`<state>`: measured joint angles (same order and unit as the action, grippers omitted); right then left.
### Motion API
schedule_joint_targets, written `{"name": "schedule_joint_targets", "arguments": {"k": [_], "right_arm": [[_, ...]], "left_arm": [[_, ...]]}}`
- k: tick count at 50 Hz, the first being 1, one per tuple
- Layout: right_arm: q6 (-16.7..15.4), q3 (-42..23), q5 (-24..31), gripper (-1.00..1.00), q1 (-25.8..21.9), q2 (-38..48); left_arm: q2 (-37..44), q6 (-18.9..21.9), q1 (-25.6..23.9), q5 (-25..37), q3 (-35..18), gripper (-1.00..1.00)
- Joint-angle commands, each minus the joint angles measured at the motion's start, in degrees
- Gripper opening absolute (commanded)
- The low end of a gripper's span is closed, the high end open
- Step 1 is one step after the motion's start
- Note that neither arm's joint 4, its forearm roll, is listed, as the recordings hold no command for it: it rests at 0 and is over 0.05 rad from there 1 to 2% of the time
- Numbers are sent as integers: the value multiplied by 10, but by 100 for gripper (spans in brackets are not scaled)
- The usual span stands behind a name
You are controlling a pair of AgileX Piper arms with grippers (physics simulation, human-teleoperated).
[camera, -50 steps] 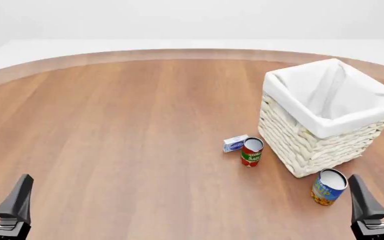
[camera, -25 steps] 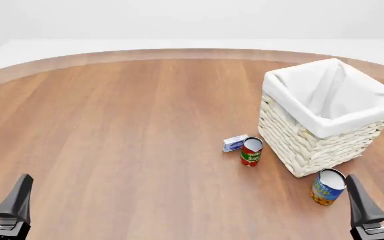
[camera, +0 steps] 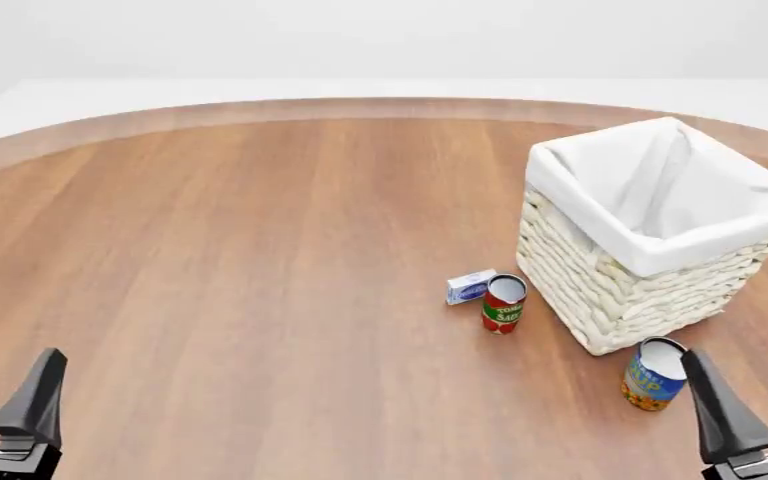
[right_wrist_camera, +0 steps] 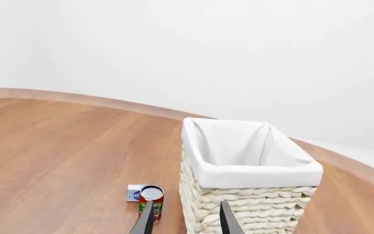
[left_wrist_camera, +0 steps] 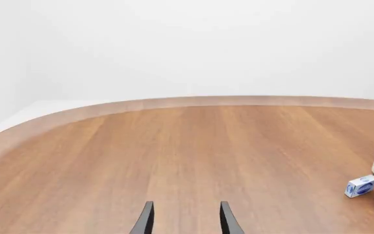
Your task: Pick up the ketchup, and put it in the basket.
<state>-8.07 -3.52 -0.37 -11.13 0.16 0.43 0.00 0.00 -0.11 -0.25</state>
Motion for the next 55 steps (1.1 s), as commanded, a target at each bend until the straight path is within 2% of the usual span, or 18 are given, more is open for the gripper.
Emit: {"name": "schedule_joint_targets", "arguments": {"k": [1, 13, 36, 41, 50, 55], "right_arm": [[-7, -11, -6, 100, -35, 3], [-11, -10, -43, 100, -77, 36], [-17, -12, -157, 100, -162, 159], [-19, -19, -164, 100, -173, 174], [-31, -45, -190, 100, -228, 225], [-31, -54, -191, 100, -238, 233]], "left_arm": [[0, 0, 0, 0, 0, 100], [0, 0, 0, 0, 0, 100], [0, 0, 0, 0, 0, 100], [0, 0, 0, 0, 0, 100], [0, 0, 0, 0, 0, 100], [0, 0, 0, 0, 0, 100]]}}
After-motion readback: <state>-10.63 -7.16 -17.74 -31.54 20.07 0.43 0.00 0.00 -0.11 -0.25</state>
